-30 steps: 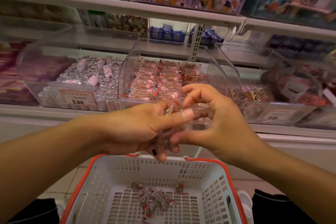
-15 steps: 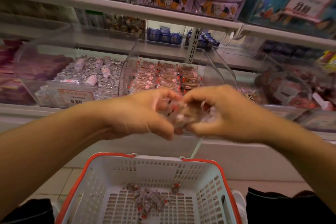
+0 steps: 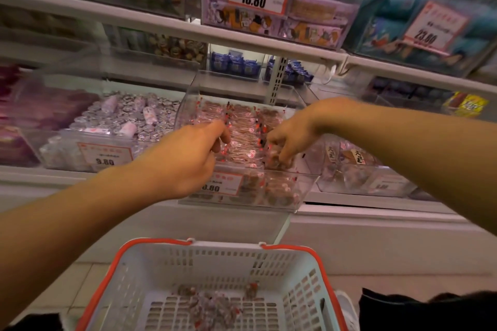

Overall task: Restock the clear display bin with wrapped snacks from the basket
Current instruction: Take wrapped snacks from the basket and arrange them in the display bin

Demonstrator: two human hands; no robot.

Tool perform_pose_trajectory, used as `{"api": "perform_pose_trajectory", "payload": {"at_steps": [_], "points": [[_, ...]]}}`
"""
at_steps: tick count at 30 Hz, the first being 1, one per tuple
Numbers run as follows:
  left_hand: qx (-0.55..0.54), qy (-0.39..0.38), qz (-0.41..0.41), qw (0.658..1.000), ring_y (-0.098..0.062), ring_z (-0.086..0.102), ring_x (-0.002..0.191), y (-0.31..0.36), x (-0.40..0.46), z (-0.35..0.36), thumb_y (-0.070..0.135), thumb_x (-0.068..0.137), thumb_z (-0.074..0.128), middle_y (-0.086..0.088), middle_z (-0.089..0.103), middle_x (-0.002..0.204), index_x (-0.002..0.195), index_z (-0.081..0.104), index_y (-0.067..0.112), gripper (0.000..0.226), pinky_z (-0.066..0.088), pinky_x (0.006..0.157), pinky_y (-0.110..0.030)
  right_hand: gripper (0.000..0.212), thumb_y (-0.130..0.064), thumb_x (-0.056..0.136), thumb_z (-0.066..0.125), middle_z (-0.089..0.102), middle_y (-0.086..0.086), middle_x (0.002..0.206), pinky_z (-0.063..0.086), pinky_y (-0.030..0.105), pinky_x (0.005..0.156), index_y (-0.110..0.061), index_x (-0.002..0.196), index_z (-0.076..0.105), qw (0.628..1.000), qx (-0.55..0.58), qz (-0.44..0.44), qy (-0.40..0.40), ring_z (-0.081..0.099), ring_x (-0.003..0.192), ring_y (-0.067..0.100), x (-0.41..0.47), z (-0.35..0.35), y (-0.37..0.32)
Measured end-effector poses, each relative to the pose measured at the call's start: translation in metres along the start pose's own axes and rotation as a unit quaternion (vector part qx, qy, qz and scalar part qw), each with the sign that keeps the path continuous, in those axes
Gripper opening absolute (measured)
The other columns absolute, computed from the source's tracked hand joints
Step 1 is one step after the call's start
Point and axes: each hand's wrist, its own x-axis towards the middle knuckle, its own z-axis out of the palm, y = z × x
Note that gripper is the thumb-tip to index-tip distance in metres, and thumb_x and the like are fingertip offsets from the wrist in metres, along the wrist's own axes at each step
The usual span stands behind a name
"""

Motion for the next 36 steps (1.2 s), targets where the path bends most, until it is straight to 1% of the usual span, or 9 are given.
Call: {"api": "perform_pose_trajectory", "payload": {"at_steps": [2,6,13,17,20,24,32,34,36], "points": [[-0.016,-0.001,-0.005,1.000,-0.017,0.057,0.092,-0.001,-0.001,-0.001,0.001,0.086,0.045,0.003,0.060,0.099,0.119,0.053,0.020,0.038,0.049,0.083,-0.043,0.036,-0.029,0.090,0.066,0.058,0.008,0.113,0.048,0.040,0.084,-0.012,0.120,0.054,1.000,-0.007,0.008,-0.002,0.057,0.104,0.027,0.003,-0.001,0.001],[-0.017,-0.007,-0.004,1.000,-0.016,0.056,0.088,-0.002,-0.003,0.001,0.001,0.087,0.043,0.005,0.059,0.096,0.119,0.051,0.021,0.038,0.049,0.080,-0.041,0.020,-0.025,0.090,0.066,0.054,0.004,0.096,0.041,0.033,0.069,-0.016,0.102,0.052,0.999,-0.002,0.014,0.031,0.049,0.083,0.020,0.002,-0.003,0.004],[-0.023,-0.006,-0.002,1.000,-0.012,0.056,0.085,-0.003,-0.003,0.004,0.002,0.087,0.041,0.006,0.060,0.095,0.117,0.049,0.023,0.037,0.049,0.075,-0.037,0.024,-0.024,0.088,0.068,0.051,0.002,0.087,0.038,0.030,0.062,-0.019,0.089,0.045,0.994,-0.006,0.016,0.110,0.044,0.072,0.016,0.001,-0.002,0.010],[-0.027,0.001,0.001,1.000,-0.014,0.058,0.085,-0.003,-0.002,0.006,0.002,0.088,0.041,0.005,0.062,0.094,0.116,0.050,0.022,0.036,0.050,0.076,-0.040,0.022,-0.020,0.089,0.068,0.052,0.000,0.086,0.039,0.029,0.062,-0.020,0.086,0.046,0.985,0.062,-0.018,0.159,0.047,0.072,0.014,-0.010,-0.006,0.019],[-0.032,0.001,-0.002,0.999,-0.014,0.057,0.085,-0.002,-0.001,0.007,0.001,0.088,0.041,0.006,0.062,0.093,0.116,0.051,0.021,0.036,0.049,0.076,-0.038,0.013,-0.019,0.091,0.064,0.061,0.002,0.100,0.045,0.030,0.072,-0.017,0.101,0.056,0.992,0.097,-0.029,0.080,0.058,0.088,0.014,-0.017,-0.009,0.017],[-0.038,-0.001,-0.014,0.999,-0.012,0.057,0.086,0.000,0.000,0.008,0.000,0.089,0.041,0.007,0.062,0.093,0.116,0.050,0.023,0.037,0.049,0.076,-0.036,0.023,-0.018,0.090,0.062,0.063,0.008,0.106,0.043,0.032,0.077,-0.011,0.112,0.061,0.999,0.035,0.000,-0.015,0.058,0.096,0.019,-0.009,-0.011,0.004],[-0.049,-0.004,-0.019,0.999,-0.010,0.057,0.086,-0.001,-0.001,0.007,0.000,0.089,0.040,0.008,0.061,0.093,0.117,0.050,0.023,0.038,0.049,0.076,-0.034,0.032,-0.024,0.092,0.061,0.060,0.003,0.108,0.044,0.041,0.094,-0.014,0.122,0.058,0.999,0.010,0.039,-0.017,0.056,0.102,0.020,-0.004,-0.012,-0.001],[-0.049,-0.005,-0.019,0.999,-0.009,0.057,0.086,-0.001,-0.002,0.007,0.000,0.090,0.040,0.008,0.061,0.093,0.118,0.050,0.023,0.037,0.049,0.075,-0.033,0.027,-0.025,0.091,0.063,0.061,0.001,0.101,0.045,0.038,0.088,-0.013,0.115,0.059,0.999,0.025,0.039,0.007,0.057,0.094,0.017,-0.008,-0.015,0.004],[-0.048,-0.007,-0.018,0.999,-0.009,0.057,0.086,-0.001,-0.002,0.007,0.001,0.090,0.040,0.008,0.061,0.093,0.118,0.050,0.023,0.037,0.049,0.075,-0.033,0.022,-0.023,0.091,0.064,0.065,0.002,0.098,0.042,0.028,0.071,-0.012,0.110,0.059,0.998,0.047,0.038,0.033,0.059,0.089,0.016,-0.010,-0.016,0.008]]}}
